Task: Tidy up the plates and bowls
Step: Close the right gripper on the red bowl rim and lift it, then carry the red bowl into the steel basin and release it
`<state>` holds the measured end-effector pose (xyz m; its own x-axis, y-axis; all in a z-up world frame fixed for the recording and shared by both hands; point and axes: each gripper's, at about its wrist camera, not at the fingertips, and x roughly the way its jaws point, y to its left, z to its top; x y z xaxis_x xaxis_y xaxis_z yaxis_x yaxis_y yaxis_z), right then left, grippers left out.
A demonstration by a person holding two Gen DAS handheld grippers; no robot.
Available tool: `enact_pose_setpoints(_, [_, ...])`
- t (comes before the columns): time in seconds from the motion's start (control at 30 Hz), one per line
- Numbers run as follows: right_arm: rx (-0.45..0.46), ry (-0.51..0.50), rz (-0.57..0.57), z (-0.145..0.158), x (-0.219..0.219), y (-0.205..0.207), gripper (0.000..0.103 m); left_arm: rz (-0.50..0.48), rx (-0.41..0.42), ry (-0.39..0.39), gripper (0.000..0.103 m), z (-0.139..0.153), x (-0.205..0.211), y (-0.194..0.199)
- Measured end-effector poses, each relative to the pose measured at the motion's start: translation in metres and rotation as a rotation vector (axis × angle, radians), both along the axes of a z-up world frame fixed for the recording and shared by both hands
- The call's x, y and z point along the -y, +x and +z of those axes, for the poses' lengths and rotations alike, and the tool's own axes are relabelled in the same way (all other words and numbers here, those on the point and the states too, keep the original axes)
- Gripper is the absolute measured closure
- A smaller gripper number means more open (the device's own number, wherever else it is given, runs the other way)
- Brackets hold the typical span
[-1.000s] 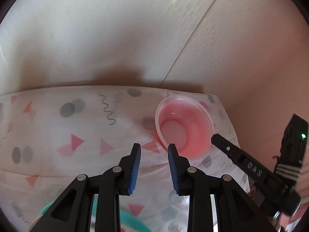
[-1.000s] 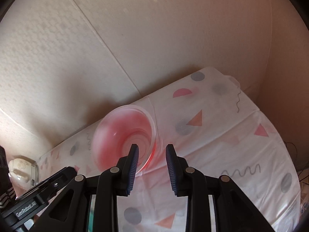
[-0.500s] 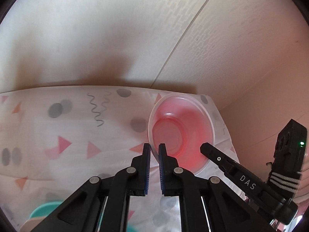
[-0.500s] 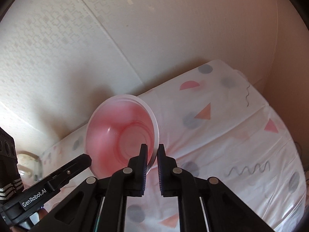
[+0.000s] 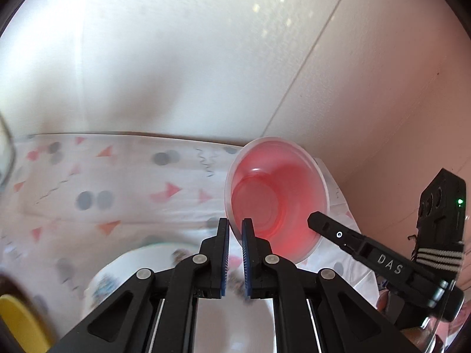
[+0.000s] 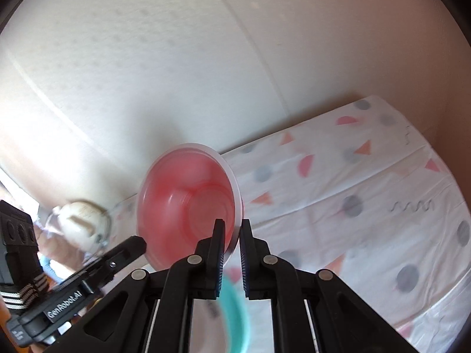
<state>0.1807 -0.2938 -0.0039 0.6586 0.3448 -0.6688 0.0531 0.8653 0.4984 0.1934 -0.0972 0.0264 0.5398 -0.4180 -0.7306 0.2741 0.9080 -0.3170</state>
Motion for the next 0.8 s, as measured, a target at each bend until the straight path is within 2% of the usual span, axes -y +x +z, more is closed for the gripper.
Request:
enact_pose_setpoints(0.17, [0.031,0.018,0.090,0.010,-0.040,-0.013,0.093,0.061,0.044,0.016,0.095,0.011,-0.045,-0.035])
enact_pose_setpoints(0.43, [0.031,0.055,0.270,0.013,-0.119,-0.024,0.093,0.183,0.061,-0.013,0.095,0.017,-0.134,-0.082])
enact_pose_setpoints(0.63, [0.013,0.057,0.432,0.014,-0.190,-0.037,0.093,0.303,0.053,-0.023,0.095,0.012,-0.196,-0.113])
enact_pose_setpoints(0.8, [-0.025,0.067,0.532,0.008,-0.232,-0.048,0.093,0.387,0.031,-0.048,0.095,0.001,-0.241,-0.136])
